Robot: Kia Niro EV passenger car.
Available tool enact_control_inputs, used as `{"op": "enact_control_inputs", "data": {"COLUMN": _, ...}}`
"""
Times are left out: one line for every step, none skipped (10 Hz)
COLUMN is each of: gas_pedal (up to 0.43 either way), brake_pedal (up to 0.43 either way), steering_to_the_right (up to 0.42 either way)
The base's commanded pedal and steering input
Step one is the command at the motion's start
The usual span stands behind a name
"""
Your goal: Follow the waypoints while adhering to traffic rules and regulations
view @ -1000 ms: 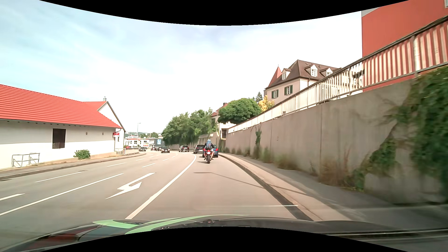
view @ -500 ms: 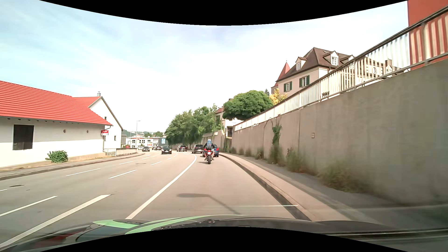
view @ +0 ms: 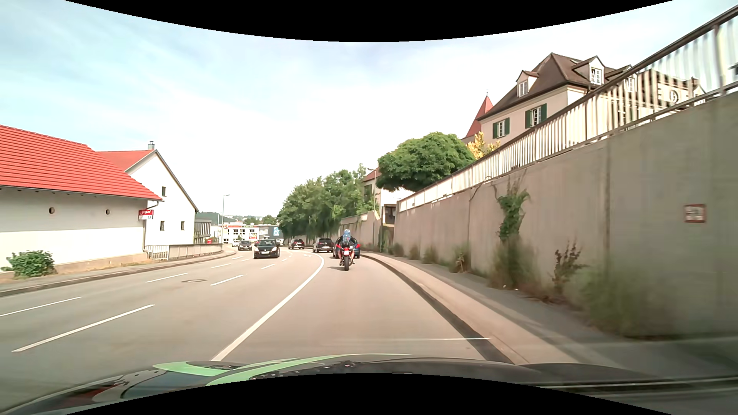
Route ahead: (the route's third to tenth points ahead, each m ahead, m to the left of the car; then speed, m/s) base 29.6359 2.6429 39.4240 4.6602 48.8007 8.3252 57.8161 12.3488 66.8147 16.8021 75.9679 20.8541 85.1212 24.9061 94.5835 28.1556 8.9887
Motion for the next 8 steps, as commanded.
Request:
{"op": "enact_control_inputs", "data": {"gas_pedal": 0.0, "brake_pedal": 0.0, "steering_to_the_right": -0.025}}
{"op": "enact_control_inputs", "data": {"gas_pedal": 0.0, "brake_pedal": 0.0, "steering_to_the_right": -0.023}}
{"op": "enact_control_inputs", "data": {"gas_pedal": 0.008, "brake_pedal": 0.0, "steering_to_the_right": -0.023}}
{"op": "enact_control_inputs", "data": {"gas_pedal": 0.02, "brake_pedal": 0.0, "steering_to_the_right": -0.021}}
{"op": "enact_control_inputs", "data": {"gas_pedal": 0.028, "brake_pedal": 0.0, "steering_to_the_right": -0.021}}
{"op": "enact_control_inputs", "data": {"gas_pedal": 0.028, "brake_pedal": 0.0, "steering_to_the_right": -0.025}}
{"op": "enact_control_inputs", "data": {"gas_pedal": 0.028, "brake_pedal": 0.0, "steering_to_the_right": -0.026}}
{"op": "enact_control_inputs", "data": {"gas_pedal": 0.039, "brake_pedal": 0.0, "steering_to_the_right": -0.027}}
